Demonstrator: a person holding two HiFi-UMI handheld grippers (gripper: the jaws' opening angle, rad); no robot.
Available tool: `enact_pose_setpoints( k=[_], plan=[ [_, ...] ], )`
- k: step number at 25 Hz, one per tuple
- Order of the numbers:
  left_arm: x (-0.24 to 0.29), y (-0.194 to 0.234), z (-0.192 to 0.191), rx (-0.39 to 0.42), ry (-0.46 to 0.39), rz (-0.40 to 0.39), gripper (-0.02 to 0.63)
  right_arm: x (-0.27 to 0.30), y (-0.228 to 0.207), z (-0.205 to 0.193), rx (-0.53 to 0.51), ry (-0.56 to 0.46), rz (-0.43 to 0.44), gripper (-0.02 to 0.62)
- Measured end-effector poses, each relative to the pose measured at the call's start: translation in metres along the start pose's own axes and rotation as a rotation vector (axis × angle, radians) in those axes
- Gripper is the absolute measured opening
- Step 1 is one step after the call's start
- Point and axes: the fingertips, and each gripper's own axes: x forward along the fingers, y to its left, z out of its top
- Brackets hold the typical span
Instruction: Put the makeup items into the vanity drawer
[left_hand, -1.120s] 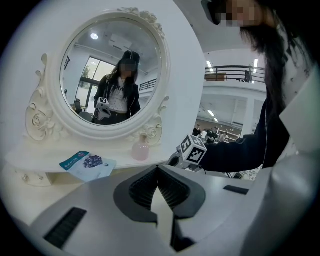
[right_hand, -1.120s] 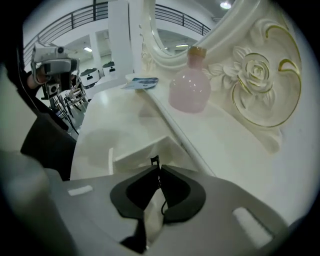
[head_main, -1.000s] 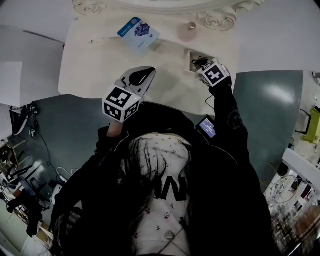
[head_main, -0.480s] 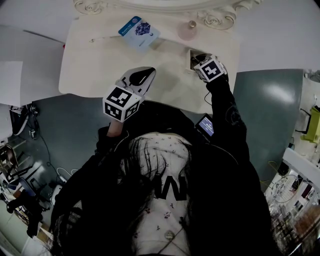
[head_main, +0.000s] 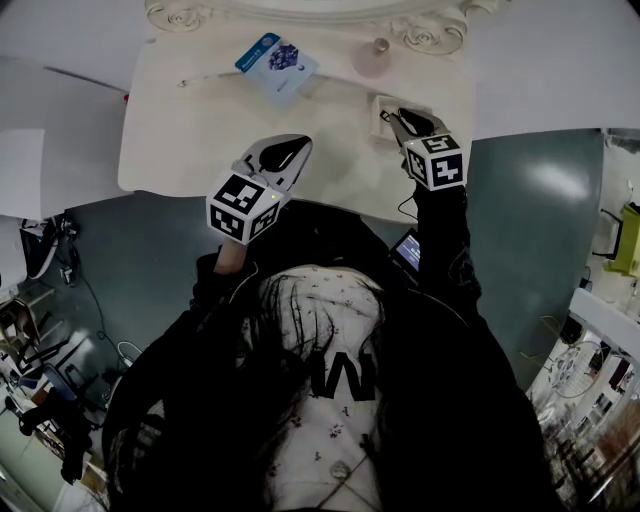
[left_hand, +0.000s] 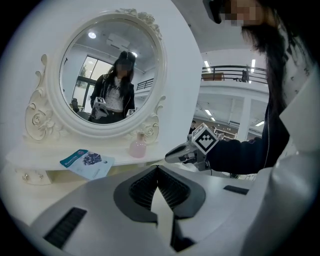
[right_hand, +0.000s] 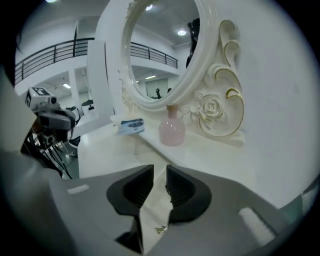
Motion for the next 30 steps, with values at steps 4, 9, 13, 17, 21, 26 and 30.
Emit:
enact_pose_setpoints(
  k=[4,9,13,17,21,26,30],
  plan=[
    [0.0,-0.004,-0.003,0.013,0.013,-0.037,0.0,-0.026,0.035,0.015,0.015,-0.093,0.003,0.089],
    [-0.001,-0.009,-0.007,0.039,0.034,-0.102,-0.001,-0.043,0.079,0.017,0.049,-0.151,0.001,0.087],
    [-0.003,-0.013,-0.012,0.071,0.058,-0.17,-0.002,-0.047,0.105,0.009,0.1,-0.165,-0.02,0.086],
    [-0.006,-0.014,-0.017,0.103,0.079,-0.239,-0.001,-0.051,0.121,0.004,0.156,-0.183,-0.061,0.083],
    [-0.009,-0.013,-0.019,0.123,0.09,-0.284,-0.001,-0.057,0.131,0.002,0.21,-0.203,-0.101,0.057],
    [-0.013,-0.022,-0.02,0.128,0.079,-0.299,0.0,-0.067,0.142,-0.005,0.199,-0.194,-0.094,0.057],
    [-0.019,-0.028,-0.022,0.116,0.064,-0.258,0.0,-0.073,0.152,-0.001,0.151,-0.21,-0.048,0.057]
  ],
)
